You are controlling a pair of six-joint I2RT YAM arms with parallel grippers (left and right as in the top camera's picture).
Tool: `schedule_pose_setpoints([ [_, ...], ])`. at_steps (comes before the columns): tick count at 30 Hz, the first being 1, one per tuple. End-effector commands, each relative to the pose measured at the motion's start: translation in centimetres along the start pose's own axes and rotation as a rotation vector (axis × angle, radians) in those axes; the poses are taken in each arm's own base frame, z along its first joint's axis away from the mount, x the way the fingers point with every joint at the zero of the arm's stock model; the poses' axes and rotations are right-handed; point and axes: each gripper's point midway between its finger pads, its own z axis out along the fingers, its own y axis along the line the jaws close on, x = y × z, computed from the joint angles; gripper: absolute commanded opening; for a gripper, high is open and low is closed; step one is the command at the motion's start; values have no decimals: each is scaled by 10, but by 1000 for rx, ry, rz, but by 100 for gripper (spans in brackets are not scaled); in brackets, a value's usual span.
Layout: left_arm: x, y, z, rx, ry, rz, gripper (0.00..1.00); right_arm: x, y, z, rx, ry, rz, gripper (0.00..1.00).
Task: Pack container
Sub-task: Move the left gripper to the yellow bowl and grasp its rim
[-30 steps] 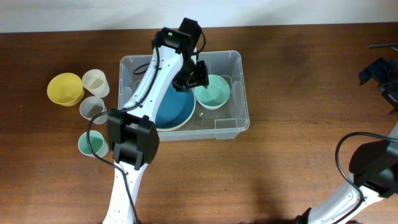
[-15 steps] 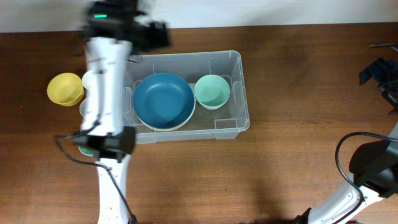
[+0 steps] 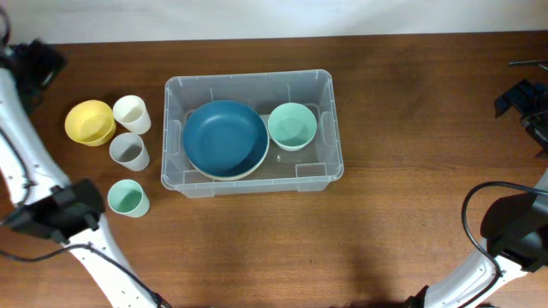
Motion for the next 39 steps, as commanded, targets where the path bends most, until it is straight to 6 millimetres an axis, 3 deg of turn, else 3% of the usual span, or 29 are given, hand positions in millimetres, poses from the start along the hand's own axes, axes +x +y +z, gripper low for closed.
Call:
schedule_pose_setpoints([
  [1, 6, 23, 19, -69, 69, -63, 99, 0, -1, 0, 0, 4, 0, 99],
  [9, 20, 41, 87, -131, 167, -78, 99, 0, -1, 0, 0, 4, 0, 99],
  [15, 36, 55, 120, -171, 221, -89, 99, 0, -1, 0, 0, 4, 0, 99],
  [20, 41, 75, 138, -258, 215, -80, 99, 0, -1, 0, 0, 4, 0, 99],
  [32, 60, 88, 165, -284, 256, -108, 95, 0, -1, 0, 0, 4, 0, 99],
  [34, 63, 90, 169, -287, 260, -108, 89, 0, -1, 0, 0, 4, 0, 99],
  [35, 65, 91, 171, -289, 264, -108, 79, 0, -1, 0, 0, 4, 0, 99],
  [39, 69, 94, 176, -296, 274, -108, 59, 0, -1, 0, 0, 4, 0, 99],
])
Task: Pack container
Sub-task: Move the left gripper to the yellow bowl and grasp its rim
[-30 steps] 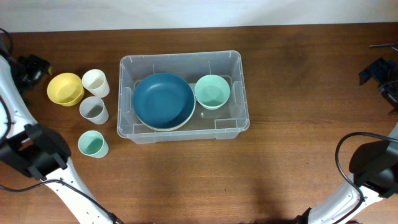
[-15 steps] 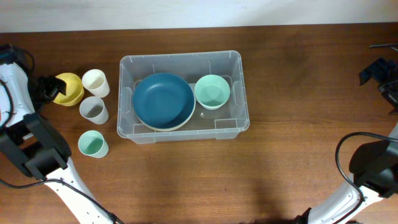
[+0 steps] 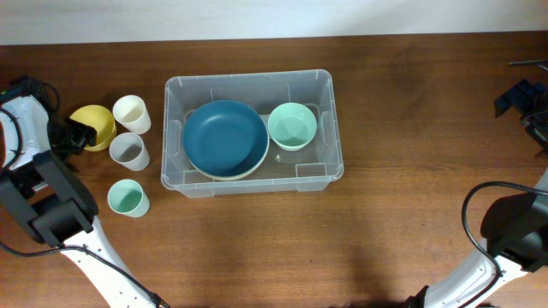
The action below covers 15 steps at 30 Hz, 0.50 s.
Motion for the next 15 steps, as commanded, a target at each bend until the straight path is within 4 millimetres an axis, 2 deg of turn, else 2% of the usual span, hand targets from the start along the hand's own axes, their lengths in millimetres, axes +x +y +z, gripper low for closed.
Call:
schedule_pose_setpoints([
  [1, 0, 4, -4, -6, -13, -3, 54, 0, -1, 0, 0, 4, 0, 99],
  [6, -2, 3, -4, -1, -19, -4, 29, 0, -1, 0, 0, 3, 0, 99],
  [9, -6, 6, -4, 1, -24, -14, 20, 0, -1, 0, 0, 4, 0, 99],
  [13, -16, 22, -4, -2, -23, -36, 4, 0, -1, 0, 0, 4, 0, 99],
  [15, -21, 36, -4, -8, -14, -57, 1, 0, -1, 0, 0, 4, 0, 99],
])
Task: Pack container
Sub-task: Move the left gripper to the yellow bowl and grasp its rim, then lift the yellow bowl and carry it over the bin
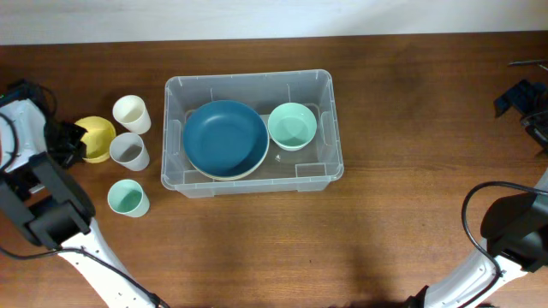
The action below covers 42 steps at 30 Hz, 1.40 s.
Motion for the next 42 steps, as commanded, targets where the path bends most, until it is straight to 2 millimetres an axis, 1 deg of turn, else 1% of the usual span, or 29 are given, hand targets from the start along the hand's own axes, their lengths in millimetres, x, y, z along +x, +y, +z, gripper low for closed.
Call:
schedule_pose_setpoints([
  [1, -18, 37, -7, -36, -13, -55, 1, 0, -1, 0, 0, 3, 0, 99],
  [3, -24, 58, -9, -39, 8, -103, 1, 0, -1, 0, 0, 3, 0, 99],
  [4, -25, 63, -12, -32, 16, -116, 1, 0, -1, 0, 0, 3, 0, 99],
  [6, -29, 67, -20, 25, 35, -128, 1, 0, -1, 0, 0, 3, 0, 99],
  [8, -36, 64, -38, 119, 36, -148, 1, 0, -1, 0, 0, 3, 0, 99],
  [10, -45, 55, -66, 233, 13, -161, 1, 0, -1, 0, 0, 3, 0, 99],
  [11, -49, 48, -84, 295, -7, -160, 1, 0, -1, 0, 0, 3, 0, 99],
  [13, -54, 32, -125, 417, -60, -136, 1, 0, -1, 0, 0, 3, 0, 99],
  [15, -52, 10, -172, 545, -112, -85, 1, 0, -1, 0, 0, 3, 0, 99],
  [16, -44, -4, -197, 623, -127, -37, 1, 0, -1, 0, 0, 3, 0, 99],
  [17, -31, -23, -225, 715, -137, 32, 1, 0, -1, 0, 0, 3, 0, 99],
  [18, -18, -38, -248, 785, -145, 95, 1, 0, -1, 0, 0, 3, 0, 99],
  [19, 0, -54, -272, 847, -157, 168, 1, 0, -1, 0, 0, 3, 0, 99],
  [20, 19, -68, -292, 880, -175, 235, 1, 0, -1, 0, 0, 3, 0, 99],
  [21, 35, -79, -305, 892, -196, 293, 1, 0, -1, 0, 0, 3, 0, 99],
  [22, 56, -92, -318, 897, -223, 373, 1, 0, -1, 0, 0, 3, 0, 99],
  [23, 80, -106, -327, 884, -247, 448, 1, 0, -1, 0, 0, 3, 0, 99],
  [25, 119, -127, -330, 834, -274, 555, 1, 0, -1, 0, 0, 3, 0, 99],
  [27, 169, -152, -322, 755, -283, 678, 1, 0, -1, 0, 0, 3, 0, 99],
  [28, 187, -160, -317, 728, -280, 717, 1, 0, -1, 0, 0, 3, 0, 99],
  [31, 254, -191, -291, 646, -247, 866, 1, 0, -1, 0, 0, 3, 0, 99],
  [32, 273, -197, -285, 636, -231, 906, 1, 0, -1, 0, 0, 3, 0, 99],
  [33, 294, -205, -275, 619, -208, 952, 1, 0, -1, 0, 0, 3, 0, 99],
  [34, 312, -210, -265, 597, -194, 989, 1, 0, -1, 0, 0, 3, 0, 99],
  [35, 327, -216, -252, 560, -189, 1024, 1, 0, -1, 0, 0, 3, 0, 99],
  [37, 348, -224, -230, 499, -186, 1074, 1, 0, -1, 0, 0, 3, 0, 99],
  [40, 376, -233, -197, 448, -129, 1133, 1, 0, -1, 0, 0, 3, 0, 99],
  [42, 390, -236, -176, 408, -93, 1160, 1, 0, -1, 0, 0, 3, 0, 99],
])
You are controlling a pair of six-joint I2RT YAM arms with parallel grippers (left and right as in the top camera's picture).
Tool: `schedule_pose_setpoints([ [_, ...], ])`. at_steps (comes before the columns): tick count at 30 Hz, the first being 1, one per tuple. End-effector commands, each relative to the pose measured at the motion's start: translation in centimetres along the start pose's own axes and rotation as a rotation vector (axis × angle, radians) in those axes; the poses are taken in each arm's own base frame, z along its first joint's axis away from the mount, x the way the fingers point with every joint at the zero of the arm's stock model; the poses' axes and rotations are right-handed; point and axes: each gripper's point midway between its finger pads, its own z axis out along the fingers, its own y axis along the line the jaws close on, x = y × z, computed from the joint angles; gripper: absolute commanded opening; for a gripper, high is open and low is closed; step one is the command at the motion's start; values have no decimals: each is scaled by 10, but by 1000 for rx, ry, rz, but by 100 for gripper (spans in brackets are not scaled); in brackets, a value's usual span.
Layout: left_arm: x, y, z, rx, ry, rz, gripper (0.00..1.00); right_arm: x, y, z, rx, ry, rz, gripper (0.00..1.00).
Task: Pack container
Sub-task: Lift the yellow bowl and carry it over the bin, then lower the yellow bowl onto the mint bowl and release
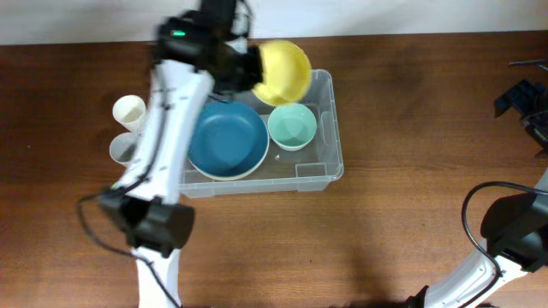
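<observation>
My left gripper (255, 67) is shut on the rim of a yellow bowl (288, 72), which it holds tilted above the back edge of the clear plastic container (336, 137). Inside the container lie a large blue bowl (227, 139) on the left and a small mint-green bowl (292, 126) on the right, just below the yellow one. My right gripper (519, 98) rests at the far right edge of the table, away from everything.
A white cup (128, 110) stands left of the container. A grey cup (119, 150) below it is partly hidden by my left arm. The arm crosses the container's left side down to the table's front.
My left gripper was at the yellow bowl on the table at the far left. Now it holds that bowl in the air over the container's back edge. The right arm has not moved.
The yellow bowl sat by three cups left of the container, my left arm away from it. Then my left gripper was at the bowl's left rim, then the bowl sat slightly nearer the cups. Now the bowl hangs over the container.
</observation>
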Motion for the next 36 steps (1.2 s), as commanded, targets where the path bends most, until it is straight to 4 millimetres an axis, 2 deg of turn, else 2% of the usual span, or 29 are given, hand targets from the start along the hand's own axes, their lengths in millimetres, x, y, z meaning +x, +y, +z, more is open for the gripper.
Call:
schedule_pose_setpoints([
  [1, 14, 6, 40, -75, 76, 34, 1, 0, -1, 0, 0, 3, 0, 99],
  [7, 37, 5, 89, -113, 186, 69, 1, 0, -1, 0, 0, 3, 0, 99],
  [14, 46, 20, 119, -158, 243, 57, 1, 0, -1, 0, 0, 3, 0, 99],
  [21, 40, 31, 120, -217, 219, 64, 1, 0, -1, 0, 0, 3, 0, 99],
  [29, 41, 33, 124, -224, 221, 65, 1, 0, -1, 0, 0, 3, 0, 99],
  [34, 42, 34, 127, -226, 227, 64, 7, 0, -1, 0, 1, 3, 0, 99],
  [36, 43, 33, 127, -224, 230, 63, 15, 0, -1, 0, 0, 3, 0, 99],
])
